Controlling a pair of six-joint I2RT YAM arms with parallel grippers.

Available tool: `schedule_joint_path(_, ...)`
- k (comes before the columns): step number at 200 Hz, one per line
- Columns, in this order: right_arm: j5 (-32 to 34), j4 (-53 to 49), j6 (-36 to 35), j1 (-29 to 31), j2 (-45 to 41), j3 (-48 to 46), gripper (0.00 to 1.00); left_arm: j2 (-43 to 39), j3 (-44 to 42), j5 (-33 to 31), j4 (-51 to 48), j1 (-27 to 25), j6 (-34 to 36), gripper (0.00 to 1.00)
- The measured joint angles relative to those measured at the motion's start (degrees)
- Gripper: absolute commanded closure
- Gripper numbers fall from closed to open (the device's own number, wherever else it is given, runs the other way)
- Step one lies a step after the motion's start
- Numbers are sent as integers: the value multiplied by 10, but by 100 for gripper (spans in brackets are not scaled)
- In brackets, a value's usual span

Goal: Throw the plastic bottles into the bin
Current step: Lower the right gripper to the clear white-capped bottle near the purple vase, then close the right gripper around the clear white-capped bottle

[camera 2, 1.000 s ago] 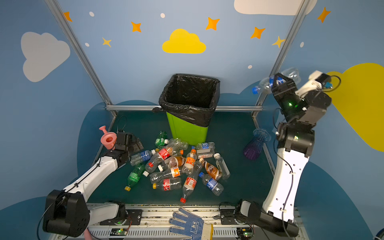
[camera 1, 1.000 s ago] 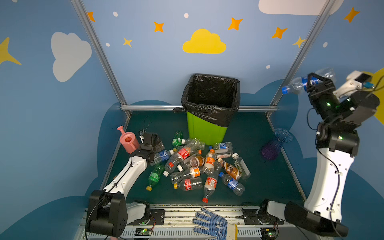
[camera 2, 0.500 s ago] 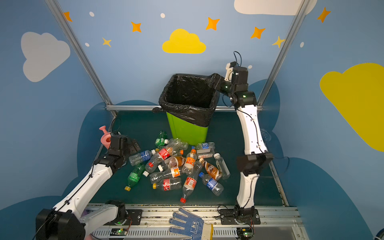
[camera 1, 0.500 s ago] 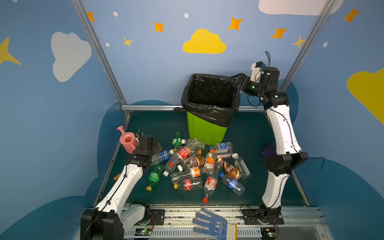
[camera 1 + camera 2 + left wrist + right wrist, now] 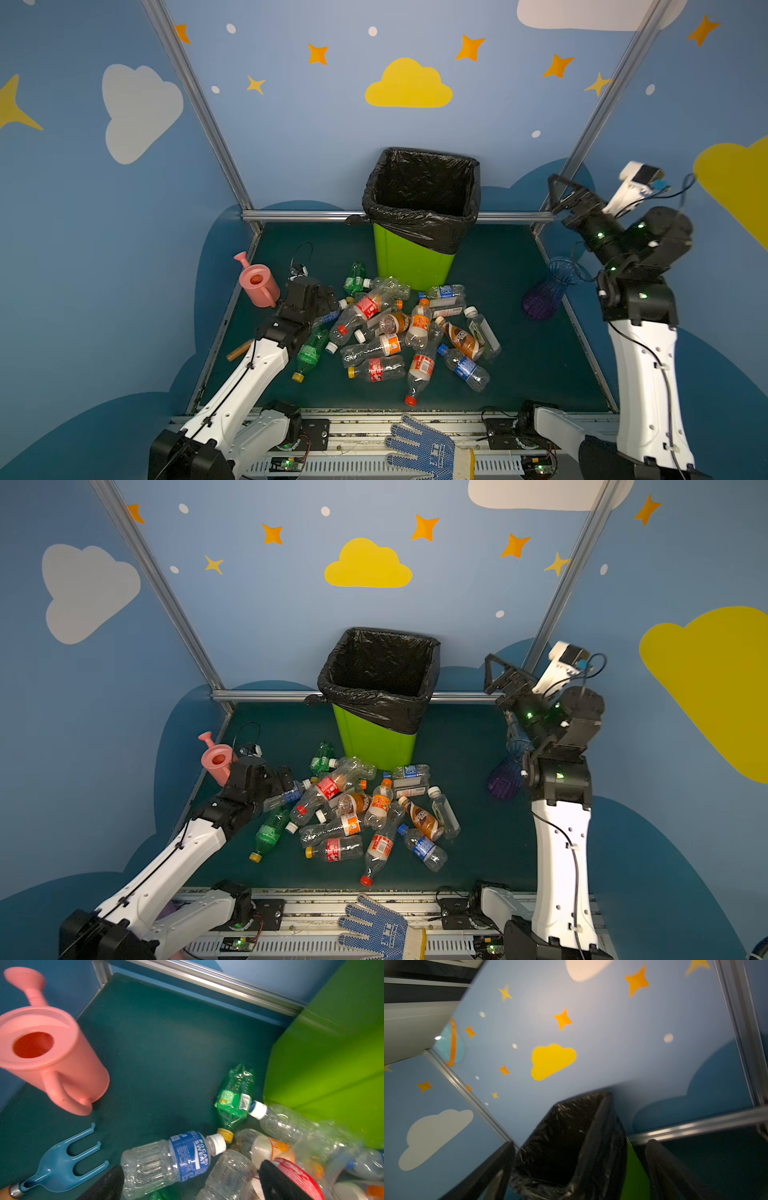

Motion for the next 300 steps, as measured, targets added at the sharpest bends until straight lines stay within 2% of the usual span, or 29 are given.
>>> schedule_joint_path(26,-6,-32,22,-14,3,-176,2,4,16,-15,-11,-42,8,0)
schedule_joint_path(44,-11,-65,30,-17,-14,-264,3,9,25,-21,-15,-59,13,0)
schedule_joint_path(66,-20,-92,20,-17,-48,-328,4,23,39,-32,-26,-83,25,0)
schedule_joint_path(108,-30,-131,-26,-4,-70,-394,6,71,88,-49,-49,-128,55,0)
schedule_joint_path(129,-8,-175,-64,40,-74,-404,8,73,88,-60,-49,-132,57,0)
schedule_joint_path(169,38,-239,-122,96,-67,-404,21,73,76,-86,-33,-132,51,0)
schedule_joint_path(198,69,-256,-142,122,-35,-403,21,70,75,-116,-28,-128,37,0)
schedule_joint_path(244,110,-268,-164,162,34,-387,23,49,71,-131,-28,-93,3,0)
schedule_joint_path(264,129,-274,-173,174,67,-368,31,42,65,-132,-38,-72,-19,0)
schedule_joint_path(300,160,-279,-184,189,114,-337,30,22,46,-131,-50,-46,-42,0)
